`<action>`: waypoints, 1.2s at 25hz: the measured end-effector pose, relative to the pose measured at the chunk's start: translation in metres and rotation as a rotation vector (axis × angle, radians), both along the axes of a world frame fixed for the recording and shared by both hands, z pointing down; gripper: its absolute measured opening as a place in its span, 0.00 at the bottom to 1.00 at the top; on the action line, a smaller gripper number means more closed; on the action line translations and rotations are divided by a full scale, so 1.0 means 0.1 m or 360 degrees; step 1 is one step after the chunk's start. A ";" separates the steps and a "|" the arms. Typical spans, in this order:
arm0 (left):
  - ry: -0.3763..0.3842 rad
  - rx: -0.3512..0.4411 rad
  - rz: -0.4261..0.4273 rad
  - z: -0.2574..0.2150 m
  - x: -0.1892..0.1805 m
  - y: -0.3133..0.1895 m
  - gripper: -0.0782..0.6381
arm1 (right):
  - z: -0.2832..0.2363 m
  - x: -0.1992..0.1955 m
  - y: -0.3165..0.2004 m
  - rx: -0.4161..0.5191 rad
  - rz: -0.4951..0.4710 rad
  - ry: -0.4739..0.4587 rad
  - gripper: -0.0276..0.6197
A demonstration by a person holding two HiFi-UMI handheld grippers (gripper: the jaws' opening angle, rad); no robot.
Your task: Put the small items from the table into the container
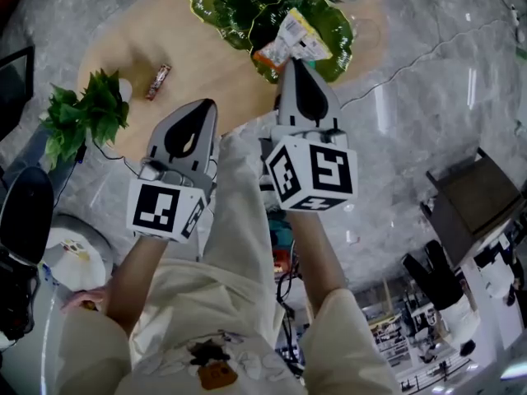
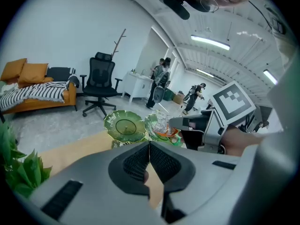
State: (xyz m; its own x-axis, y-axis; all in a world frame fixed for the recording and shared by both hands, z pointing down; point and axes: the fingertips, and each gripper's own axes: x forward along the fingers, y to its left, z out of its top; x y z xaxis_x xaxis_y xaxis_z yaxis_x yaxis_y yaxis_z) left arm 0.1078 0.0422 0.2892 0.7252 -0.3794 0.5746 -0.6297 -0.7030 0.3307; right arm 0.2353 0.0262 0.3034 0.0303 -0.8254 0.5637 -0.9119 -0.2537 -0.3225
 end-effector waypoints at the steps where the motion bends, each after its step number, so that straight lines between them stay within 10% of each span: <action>1: -0.0001 -0.0003 -0.0003 0.01 0.01 -0.01 0.12 | 0.01 0.01 -0.03 -0.0003 -0.0003 0.0003 0.05; 30: -0.0006 -0.0024 -0.0029 0.11 0.01 -0.10 0.12 | 0.09 0.05 -0.17 -0.0014 -0.0034 0.0098 0.05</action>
State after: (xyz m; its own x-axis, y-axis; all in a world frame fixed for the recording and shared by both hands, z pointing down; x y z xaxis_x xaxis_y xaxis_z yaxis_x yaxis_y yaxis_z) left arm 0.1085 0.0318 0.3006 0.7162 -0.3838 0.5829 -0.6435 -0.6864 0.3387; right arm 0.2401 0.0090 0.3128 0.0474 -0.8214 0.5683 -0.9352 -0.2363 -0.2636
